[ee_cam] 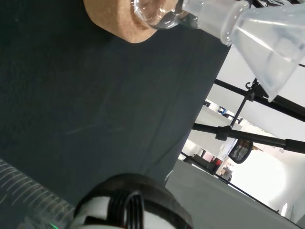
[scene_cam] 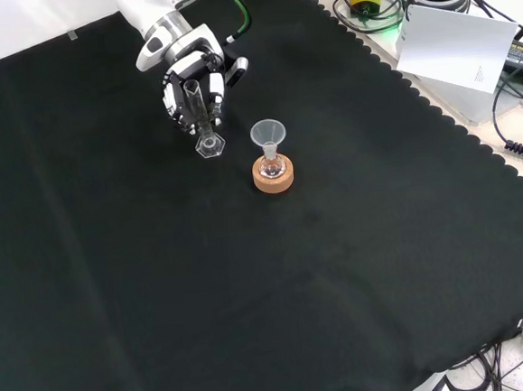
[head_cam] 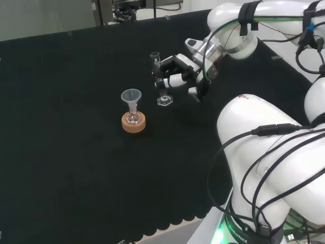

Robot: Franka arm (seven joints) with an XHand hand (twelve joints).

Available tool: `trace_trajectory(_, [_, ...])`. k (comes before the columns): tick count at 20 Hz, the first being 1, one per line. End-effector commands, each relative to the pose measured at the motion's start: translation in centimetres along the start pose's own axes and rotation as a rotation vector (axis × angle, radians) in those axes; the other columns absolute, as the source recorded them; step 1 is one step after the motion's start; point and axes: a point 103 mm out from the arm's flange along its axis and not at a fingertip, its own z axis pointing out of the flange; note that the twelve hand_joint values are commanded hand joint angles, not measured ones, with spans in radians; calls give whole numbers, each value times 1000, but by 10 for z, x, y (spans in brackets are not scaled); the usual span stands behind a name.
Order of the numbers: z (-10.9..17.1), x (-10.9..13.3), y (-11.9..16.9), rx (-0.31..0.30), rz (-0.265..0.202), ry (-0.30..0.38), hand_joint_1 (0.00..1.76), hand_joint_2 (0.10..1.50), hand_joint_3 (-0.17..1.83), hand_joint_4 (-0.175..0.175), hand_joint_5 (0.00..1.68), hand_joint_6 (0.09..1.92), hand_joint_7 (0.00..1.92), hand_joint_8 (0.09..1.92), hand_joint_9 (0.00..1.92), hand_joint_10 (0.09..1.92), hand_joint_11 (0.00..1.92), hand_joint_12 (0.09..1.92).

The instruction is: Put the graduated cylinder back on the table.

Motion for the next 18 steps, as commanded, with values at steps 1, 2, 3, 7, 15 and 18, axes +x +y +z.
trace_trajectory(1, [3,-5,-2,1,5,6,1410,986,2,-175,1211,602,1131,818,1513,87,1177,739])
trace_trajectory(2, [4,-5,-3,4,7,9,1410,987,2,-175,1209,605,1130,821,1512,87,1174,740])
trace_trajectory(3, [5,-6,-3,5,8,10,1410,987,2,-175,1208,607,1128,824,1512,87,1171,740])
trace_trajectory(7, [9,-8,-5,8,13,3,1409,991,2,-175,1195,629,1108,845,1513,87,1160,748])
trace_trajectory(15, [3,-8,-13,8,17,-14,1394,1044,5,-175,1056,852,949,1043,1326,398,1066,867])
trace_trajectory(18, [-1,-8,-14,14,21,-28,1385,1079,2,-175,985,966,866,1155,1194,677,1026,935])
